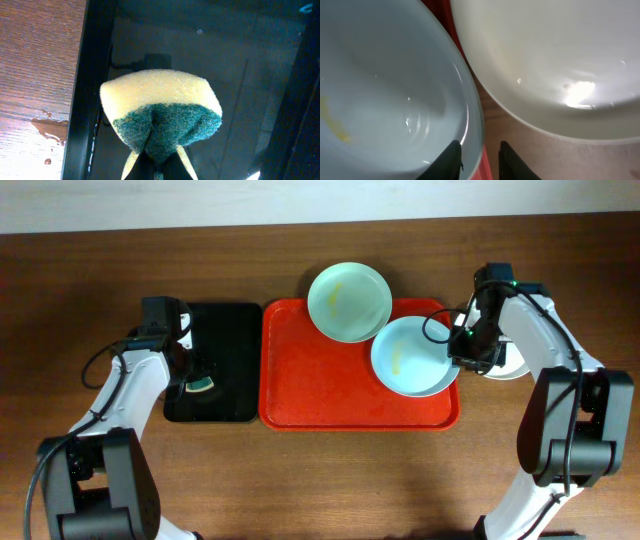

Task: Clean dirty plates on tray and stack at the side

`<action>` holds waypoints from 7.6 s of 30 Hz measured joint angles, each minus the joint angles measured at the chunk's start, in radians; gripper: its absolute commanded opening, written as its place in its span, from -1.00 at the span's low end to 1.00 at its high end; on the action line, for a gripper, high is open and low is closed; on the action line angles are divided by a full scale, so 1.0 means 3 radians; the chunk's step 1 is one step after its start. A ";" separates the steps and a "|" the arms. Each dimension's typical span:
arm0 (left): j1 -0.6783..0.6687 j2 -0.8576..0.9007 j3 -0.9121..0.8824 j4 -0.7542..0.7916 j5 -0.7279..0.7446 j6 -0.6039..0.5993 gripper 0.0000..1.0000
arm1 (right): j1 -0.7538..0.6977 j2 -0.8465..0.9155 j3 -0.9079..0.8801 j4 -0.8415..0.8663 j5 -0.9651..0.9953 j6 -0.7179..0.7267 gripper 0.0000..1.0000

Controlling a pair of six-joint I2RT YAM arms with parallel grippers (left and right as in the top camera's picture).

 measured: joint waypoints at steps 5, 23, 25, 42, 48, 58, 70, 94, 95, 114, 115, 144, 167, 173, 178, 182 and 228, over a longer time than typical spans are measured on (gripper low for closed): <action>0.0000 0.0000 0.0000 -0.0001 0.0000 0.0000 -0.99 | 0.0000 0.0000 -0.0205 0.0233 -0.0031 0.0004 -0.92; 0.0000 0.0000 0.0000 0.0000 0.0001 0.0000 -0.99 | 0.0125 -0.0051 -0.0060 -0.0441 -0.0510 0.0038 -0.92; 0.0000 0.0000 0.0000 0.0000 0.0001 0.0000 -0.99 | 0.0252 -0.0051 -0.0061 -0.0450 -0.0565 0.0066 -0.92; 0.0000 0.0000 0.0000 0.0000 0.0001 0.0000 -0.99 | 0.1591 -0.0053 -0.0117 0.0131 -0.0587 0.1518 -0.19; 0.0000 0.0000 0.0000 0.0000 0.0001 0.0000 -0.99 | 0.1640 -0.0057 -0.0117 0.0151 -0.0422 0.1609 0.69; 0.0000 0.0000 0.0000 0.0000 0.0001 0.0000 -0.99 | 0.1640 -0.0057 -0.0118 0.0415 0.0609 0.1399 0.66; 0.0000 0.0000 0.0000 0.0000 0.0014 0.0000 -0.99 | 0.1558 -0.0064 -0.0131 0.1380 0.1137 0.0750 0.51; 0.0000 0.0000 -0.0013 0.0015 0.0074 0.0000 -0.97 | 0.0806 0.0225 -0.0142 0.3348 0.0230 -0.0022 0.01; 0.0000 0.0000 -0.0018 0.0018 0.0074 0.0000 -0.96 | 0.0806 0.0360 -0.0142 0.3344 0.0197 -0.0051 0.01; 0.0000 0.0000 -0.0029 0.0031 0.0074 0.0000 -0.91 | 0.0762 0.0614 -0.0142 0.3305 -0.0075 -0.0104 -0.92; 0.0000 0.0000 -0.0031 0.0032 0.0074 0.0000 -0.91 | 0.0735 0.0603 -0.0142 0.3272 -0.0070 -0.0107 -0.92; 0.0000 0.0000 -0.0031 0.0039 0.0074 0.0000 -0.91 | 0.0211 0.0083 -0.0132 0.2136 0.0415 -0.0905 -0.04; 0.0000 0.0000 -0.0031 0.0104 0.0212 0.0111 -1.00 | 0.1116 -0.1030 -0.0357 -0.0144 -0.1035 -0.0111 -0.36; -0.0001 0.0000 -0.0032 0.0109 0.0423 0.0136 -1.00 | 0.1247 -0.1029 -0.0546 0.0108 -0.0718 0.0282 -0.33; -0.0102 0.0000 -0.0031 0.0108 0.0456 0.0174 -1.00 | 0.1345 -0.1029 -0.0582 0.0203 -0.0512 0.0497 -0.25; -0.0249 0.0000 -0.0031 0.0109 0.0423 0.0224 -1.00 | 0.1414 -0.1029 -0.0586 0.0231 -0.0429 0.0576 -0.21; -0.0310 0.0296 -0.0037 0.0175 0.0118 0.0249 -1.00 | 0.1703 -0.0239 -0.0605 0.0941 -0.0146 0.1142 -0.63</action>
